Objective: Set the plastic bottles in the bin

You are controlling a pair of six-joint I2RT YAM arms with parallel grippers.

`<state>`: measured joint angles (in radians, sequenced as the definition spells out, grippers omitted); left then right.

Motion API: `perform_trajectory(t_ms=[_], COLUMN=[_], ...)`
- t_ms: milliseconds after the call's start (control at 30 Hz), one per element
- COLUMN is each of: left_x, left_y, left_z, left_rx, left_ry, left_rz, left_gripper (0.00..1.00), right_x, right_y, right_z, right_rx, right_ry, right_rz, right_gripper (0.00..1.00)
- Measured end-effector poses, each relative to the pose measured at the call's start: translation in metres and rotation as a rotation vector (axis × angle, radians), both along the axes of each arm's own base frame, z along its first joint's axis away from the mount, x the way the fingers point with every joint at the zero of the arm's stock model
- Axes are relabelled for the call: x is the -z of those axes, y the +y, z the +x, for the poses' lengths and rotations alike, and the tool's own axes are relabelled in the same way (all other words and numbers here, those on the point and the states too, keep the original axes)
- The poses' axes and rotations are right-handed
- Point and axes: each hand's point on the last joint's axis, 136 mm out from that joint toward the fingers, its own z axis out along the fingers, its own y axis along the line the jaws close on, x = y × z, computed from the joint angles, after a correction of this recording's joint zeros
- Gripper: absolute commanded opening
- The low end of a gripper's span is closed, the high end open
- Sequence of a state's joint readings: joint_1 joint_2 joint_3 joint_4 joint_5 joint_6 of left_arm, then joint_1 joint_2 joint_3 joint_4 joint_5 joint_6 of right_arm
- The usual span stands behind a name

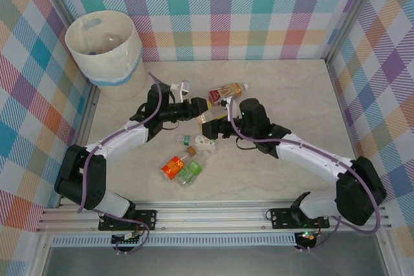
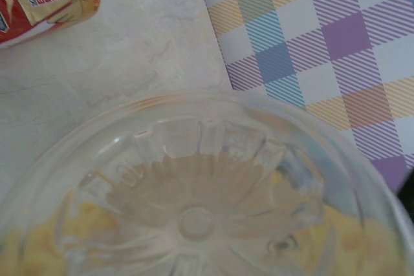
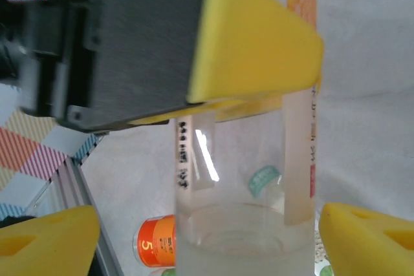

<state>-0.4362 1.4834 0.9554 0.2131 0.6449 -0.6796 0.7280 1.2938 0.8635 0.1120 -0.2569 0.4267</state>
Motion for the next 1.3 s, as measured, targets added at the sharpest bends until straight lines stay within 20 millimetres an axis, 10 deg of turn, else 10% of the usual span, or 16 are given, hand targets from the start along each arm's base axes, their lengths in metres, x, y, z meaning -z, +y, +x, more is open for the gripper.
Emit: perform_trajectory(t_ms=[333, 467, 1300], left_x=[0.005, -0.009, -0.169], left_y=[0.023, 0.045, 0.2], left_z=[0.011, 0.016, 0.088], left_rx=[-0.117, -0.202, -0.91], left_ry=[-0.018, -0.055, -0.604], left_rz=[0.11, 0.15, 0.38], left_gripper=[0.34, 0.0, 0.0], right_x=[-0.019, -0.002, 0.025], right_y=[-0.039, -0.062, -0.079], right_z=[0.012, 0.024, 0.044], right_rx=[0.186, 0.316, 0.458], right_ry=[-0.131, -0.118, -0.071], right_rz=[-0.066, -0.169, -0.283], right_gripper=[1.0, 1.0, 1.0])
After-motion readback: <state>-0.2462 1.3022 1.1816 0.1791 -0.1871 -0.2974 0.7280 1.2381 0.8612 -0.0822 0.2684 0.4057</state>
